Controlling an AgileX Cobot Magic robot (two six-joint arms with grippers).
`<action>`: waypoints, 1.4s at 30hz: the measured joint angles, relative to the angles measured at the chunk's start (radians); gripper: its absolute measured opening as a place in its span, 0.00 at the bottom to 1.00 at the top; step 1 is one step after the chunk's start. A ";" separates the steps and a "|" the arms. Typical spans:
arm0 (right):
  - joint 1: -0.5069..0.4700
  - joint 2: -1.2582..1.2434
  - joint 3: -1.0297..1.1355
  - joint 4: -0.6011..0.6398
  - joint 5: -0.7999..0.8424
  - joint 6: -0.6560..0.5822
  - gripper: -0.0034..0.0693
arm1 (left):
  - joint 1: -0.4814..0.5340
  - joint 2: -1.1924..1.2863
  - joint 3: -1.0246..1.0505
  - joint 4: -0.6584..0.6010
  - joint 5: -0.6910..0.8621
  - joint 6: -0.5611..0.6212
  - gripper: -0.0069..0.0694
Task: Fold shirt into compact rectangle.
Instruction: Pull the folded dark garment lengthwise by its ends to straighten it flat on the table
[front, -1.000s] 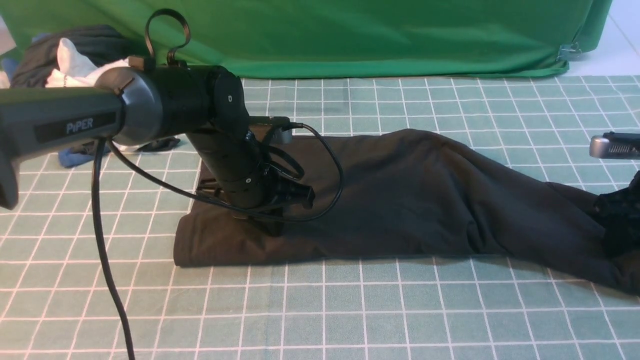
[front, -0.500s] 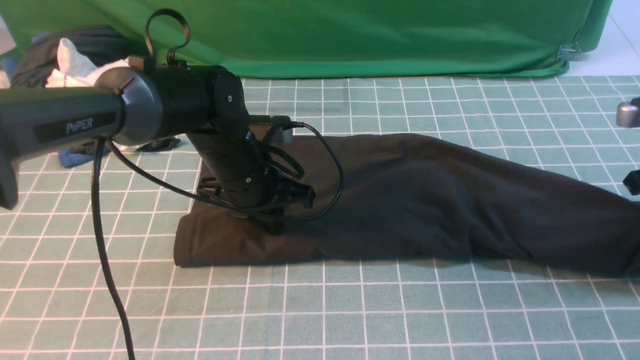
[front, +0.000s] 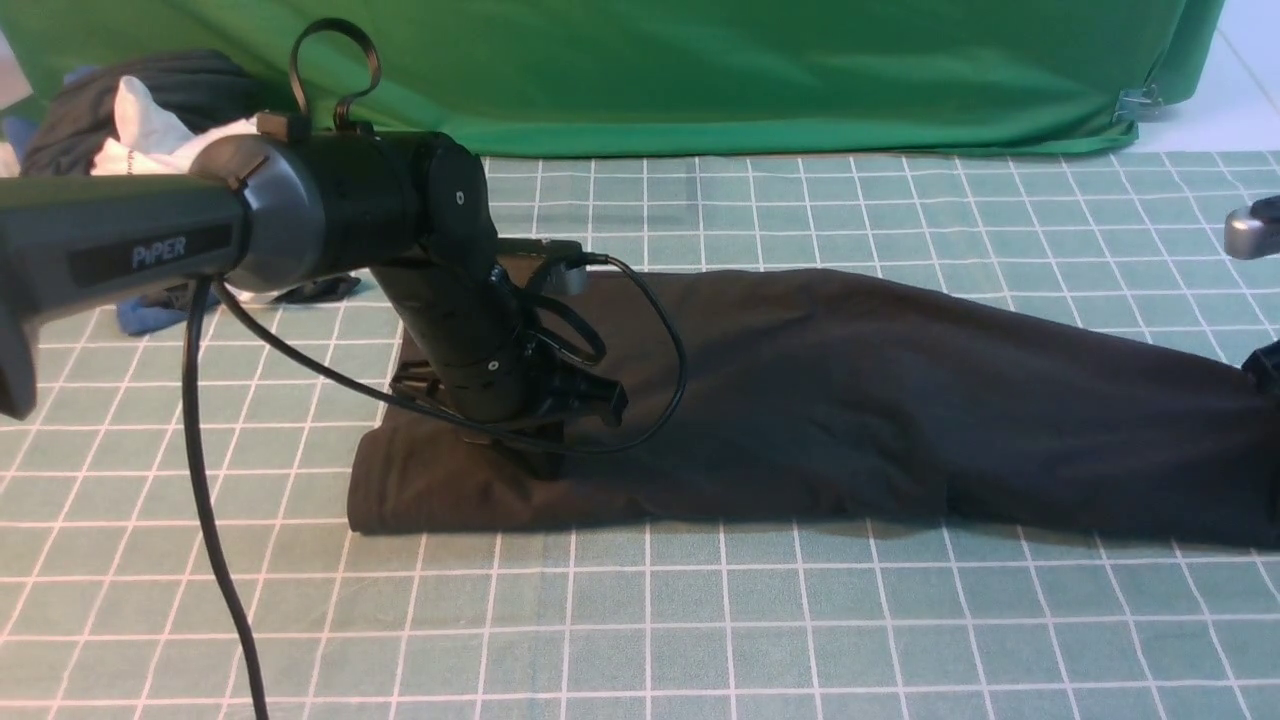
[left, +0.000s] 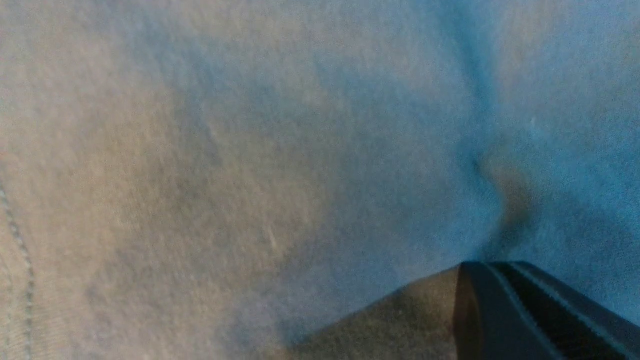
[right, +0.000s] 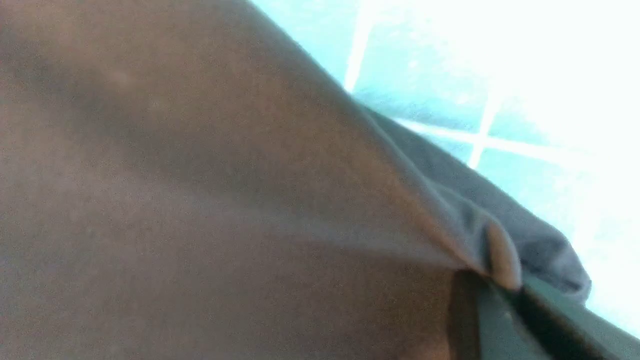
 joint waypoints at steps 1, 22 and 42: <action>0.000 0.000 0.000 -0.001 -0.006 0.000 0.09 | 0.000 0.000 0.000 0.000 0.000 0.002 0.11; 0.000 -0.012 -0.007 -0.152 -0.232 0.112 0.61 | 0.000 0.000 0.001 -0.019 0.006 0.034 0.11; -0.007 0.039 -0.051 0.048 -0.036 0.206 0.07 | 0.000 -0.001 0.005 -0.042 -0.016 0.037 0.11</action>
